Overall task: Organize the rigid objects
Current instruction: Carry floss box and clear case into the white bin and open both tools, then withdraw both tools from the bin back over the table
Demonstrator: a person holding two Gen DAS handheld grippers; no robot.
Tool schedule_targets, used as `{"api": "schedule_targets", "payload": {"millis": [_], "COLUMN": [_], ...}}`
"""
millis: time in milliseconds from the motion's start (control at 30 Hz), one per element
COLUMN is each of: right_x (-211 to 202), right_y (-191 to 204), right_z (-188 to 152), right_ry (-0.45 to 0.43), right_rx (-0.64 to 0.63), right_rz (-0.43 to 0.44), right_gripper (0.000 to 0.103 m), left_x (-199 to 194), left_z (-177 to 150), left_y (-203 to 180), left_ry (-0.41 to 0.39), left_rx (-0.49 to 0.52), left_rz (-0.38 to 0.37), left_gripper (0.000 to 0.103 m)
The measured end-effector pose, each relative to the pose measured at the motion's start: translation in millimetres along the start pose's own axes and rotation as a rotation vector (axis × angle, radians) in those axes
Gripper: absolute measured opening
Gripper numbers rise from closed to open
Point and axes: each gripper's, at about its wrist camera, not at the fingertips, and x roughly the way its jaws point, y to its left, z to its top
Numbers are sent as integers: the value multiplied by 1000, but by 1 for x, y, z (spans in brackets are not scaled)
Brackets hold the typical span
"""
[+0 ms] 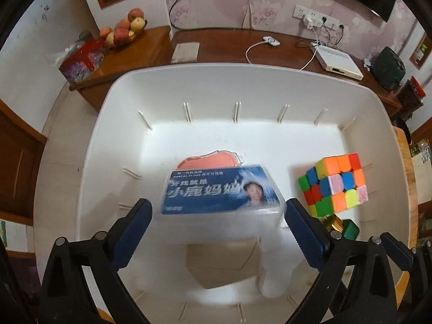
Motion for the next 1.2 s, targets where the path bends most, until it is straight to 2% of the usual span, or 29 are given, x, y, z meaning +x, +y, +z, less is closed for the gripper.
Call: {"api": "schedule_targets", "payload": {"millis": [333,633,833,900,967,1200], "right_x": [-53,-126,-179,-196,-212,-239], "right_y": [-2,-1,-3,-3,-3,-5], "right_z": [-23,-44,-64,-73,-83,-113], "right_ry": [-80,-183,-267,-299,-335,-380], "right_rx": [9,20,11,7,5,8], "right_rz": [22,21,11,8,5,35], "right_gripper": [68,68,70,76,77,77], "left_x": [-72,-155,-206,-224,-236,-263], "left_z": [-11,-33,-50,-62,-73,-118], "left_y": [-1,-6,-5,-5,-8,-15], "left_ry": [-146,-277,-323,-339,-362,-376], "left_rx": [65,138,143,155,174,230], "left_rz": [-3,17,-23,-44,-47,-114], "left_gripper": [102,102,102,102,102,102]}}
